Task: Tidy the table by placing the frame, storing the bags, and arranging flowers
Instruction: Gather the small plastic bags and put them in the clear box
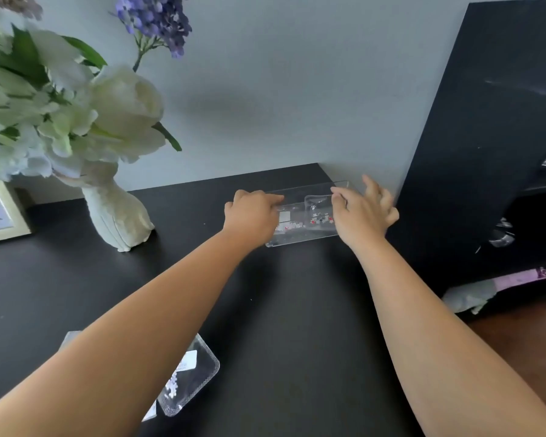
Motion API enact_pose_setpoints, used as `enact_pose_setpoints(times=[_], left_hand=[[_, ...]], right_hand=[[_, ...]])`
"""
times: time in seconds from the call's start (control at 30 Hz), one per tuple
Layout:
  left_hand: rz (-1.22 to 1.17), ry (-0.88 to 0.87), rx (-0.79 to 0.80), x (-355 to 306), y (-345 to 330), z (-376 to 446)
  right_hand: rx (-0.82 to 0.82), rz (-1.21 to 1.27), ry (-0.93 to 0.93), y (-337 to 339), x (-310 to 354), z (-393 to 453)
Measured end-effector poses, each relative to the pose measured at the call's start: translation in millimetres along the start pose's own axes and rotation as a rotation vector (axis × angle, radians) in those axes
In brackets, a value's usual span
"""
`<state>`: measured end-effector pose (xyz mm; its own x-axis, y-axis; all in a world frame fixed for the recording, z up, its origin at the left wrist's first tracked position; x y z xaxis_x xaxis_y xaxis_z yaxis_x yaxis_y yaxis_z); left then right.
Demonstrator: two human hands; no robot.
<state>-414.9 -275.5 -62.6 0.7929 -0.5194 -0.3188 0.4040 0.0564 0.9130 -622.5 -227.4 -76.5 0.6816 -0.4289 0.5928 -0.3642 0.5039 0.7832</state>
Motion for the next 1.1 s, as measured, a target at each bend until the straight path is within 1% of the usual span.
enact_pose_setpoints(times=[0.17, 0.33, 0.4, 0.47, 0.57, 0.63, 0.7, 0.73, 0.77, 0.83, 0.87, 0.9, 0.97, 1.1], left_hand=[[0.011, -0.031, -0.031, -1, 9, -7], [-0.023, -0.080, -0.074, 1, 47, -39], [-0.025, -0.093, -0.039, 6, 63, -62], [-0.041, -0.119, 0.044, 11, 74, -92], [-0.097, -0.156, 0.190, 20, 84, -145], [-0.128, -0.113, 0.231, 34, 92, -183], [-0.134, -0.062, 0.223, 50, 99, -217], [-0.126, -0.040, 0.214, 58, 101, -232], [-0.118, -0.015, 0.208, 67, 102, -245], [-0.113, 0.064, 0.212, 88, 102, -269], [-0.112, 0.114, 0.225, 99, 101, -279], [-0.100, 0.160, 0.243, 111, 99, -289], [-0.053, 0.224, 0.275, 130, 95, -304], [-0.009, 0.302, 0.247, 149, 92, -316]], right_hand=[[-0.009, -0.039, 0.016, -4, -3, -1], [-0.078, 0.036, 0.049, 12, 2, -13], [-0.142, 0.092, 0.100, 26, 12, -24], [-0.202, 0.160, 0.190, 41, 26, -40], [-0.210, 0.253, 0.331, 49, 46, -74], [-0.146, 0.301, 0.434, 44, 63, -105], [-0.022, 0.336, 0.518, 33, 77, -138], [0.084, 0.345, 0.547, 22, 84, -154], [0.223, 0.338, 0.553, 8, 89, -172], [0.513, 0.268, 0.501, -23, 92, -208], [0.601, 0.199, 0.475, -35, 91, -224], [0.631, 0.107, 0.468, -44, 90, -237], [0.618, -0.052, 0.490, -50, 91, -257], [0.625, -0.179, 0.507, -51, 94, -286]])
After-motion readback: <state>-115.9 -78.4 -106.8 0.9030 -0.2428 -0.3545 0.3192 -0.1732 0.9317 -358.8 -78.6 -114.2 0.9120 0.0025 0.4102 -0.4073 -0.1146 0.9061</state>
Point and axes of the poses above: each hand's wrist, its own z-axis towards the middle knuckle, its own y-axis out of the back of the hand, x = y × z, the point moved 10 cm from there along z, towards the middle knuckle, and after that the axes turned 12 degrees about -y, right-handed, at the moved point
